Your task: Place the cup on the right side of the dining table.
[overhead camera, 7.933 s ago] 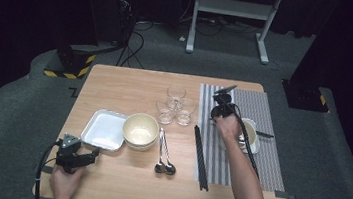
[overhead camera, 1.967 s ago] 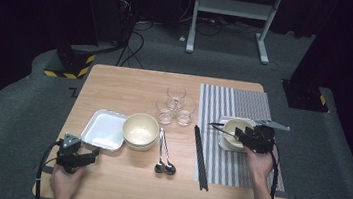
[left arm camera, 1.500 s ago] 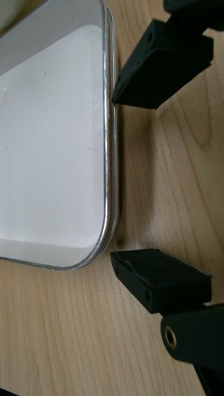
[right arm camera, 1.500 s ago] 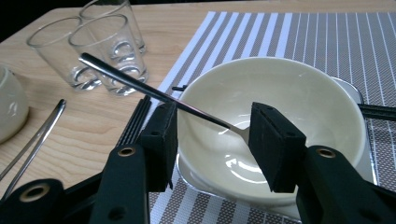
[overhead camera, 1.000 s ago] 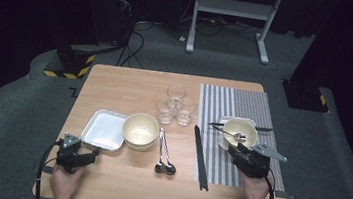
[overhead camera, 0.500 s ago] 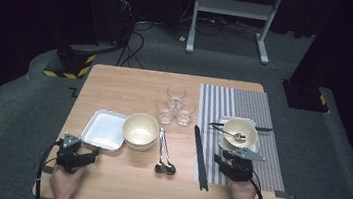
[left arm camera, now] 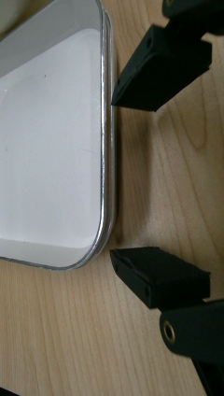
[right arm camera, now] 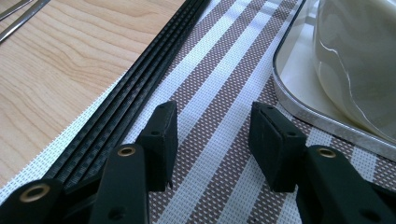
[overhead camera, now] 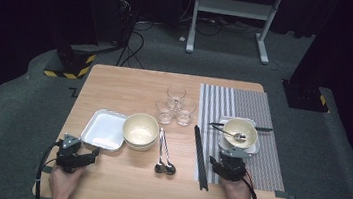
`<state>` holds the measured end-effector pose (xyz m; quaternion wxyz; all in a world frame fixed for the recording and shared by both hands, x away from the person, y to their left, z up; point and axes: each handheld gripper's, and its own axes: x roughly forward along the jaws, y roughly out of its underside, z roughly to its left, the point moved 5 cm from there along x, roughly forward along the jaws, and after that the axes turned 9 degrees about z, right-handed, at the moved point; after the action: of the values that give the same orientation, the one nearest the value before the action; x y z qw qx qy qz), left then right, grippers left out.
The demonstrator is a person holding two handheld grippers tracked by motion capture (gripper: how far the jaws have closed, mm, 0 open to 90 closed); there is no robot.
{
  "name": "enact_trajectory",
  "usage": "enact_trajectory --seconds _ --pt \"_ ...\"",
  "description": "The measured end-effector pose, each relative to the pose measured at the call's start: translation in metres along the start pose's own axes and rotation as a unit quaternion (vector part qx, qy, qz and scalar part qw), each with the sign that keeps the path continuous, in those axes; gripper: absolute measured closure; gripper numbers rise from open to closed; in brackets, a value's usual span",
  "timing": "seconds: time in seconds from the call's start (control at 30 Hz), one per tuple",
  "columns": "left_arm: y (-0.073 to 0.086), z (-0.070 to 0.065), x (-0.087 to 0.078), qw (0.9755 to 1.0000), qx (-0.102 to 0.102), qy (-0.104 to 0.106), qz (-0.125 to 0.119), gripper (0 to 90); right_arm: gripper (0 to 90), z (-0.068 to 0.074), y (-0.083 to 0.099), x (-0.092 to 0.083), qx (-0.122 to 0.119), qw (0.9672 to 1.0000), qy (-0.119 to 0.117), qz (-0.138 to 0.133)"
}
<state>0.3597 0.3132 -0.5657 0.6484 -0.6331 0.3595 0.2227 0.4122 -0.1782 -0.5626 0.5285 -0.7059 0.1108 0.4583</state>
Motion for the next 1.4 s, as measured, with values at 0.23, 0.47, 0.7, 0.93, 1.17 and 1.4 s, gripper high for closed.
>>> enact_trajectory --seconds 0.23,0.47,0.7,0.93,1.17,1.4 --pt "0.001 0.0 -0.001 1.0 0.005 0.0 0.001 24.0 50.0 0.0 0.0 0.0 0.0 1.0 -0.003 0.001" --pt "-0.001 0.001 -0.011 0.9999 -0.004 -0.001 -0.013 25.4 46.3 0.002 0.0 0.001 -0.004 1.0 -0.006 0.002" --pt "-0.012 0.003 -0.026 0.9993 -0.011 0.018 -0.031 26.3 46.3 0.002 0.0 0.001 -0.004 1.0 -0.006 0.002" --pt "-0.027 -0.004 -0.034 0.9988 -0.009 0.024 -0.042 26.2 45.9 0.002 0.0 0.001 -0.005 1.0 -0.007 0.002" --pt "-0.05 -0.006 -0.044 0.9974 -0.002 0.019 -0.07 26.0 44.8 0.002 0.0 0.001 -0.005 0.9999 -0.01 0.003" --pt "-0.071 -0.007 -0.047 0.9967 0.004 0.045 -0.067 26.7 44.8 0.002 0.0 0.001 -0.005 0.9999 -0.01 0.003"
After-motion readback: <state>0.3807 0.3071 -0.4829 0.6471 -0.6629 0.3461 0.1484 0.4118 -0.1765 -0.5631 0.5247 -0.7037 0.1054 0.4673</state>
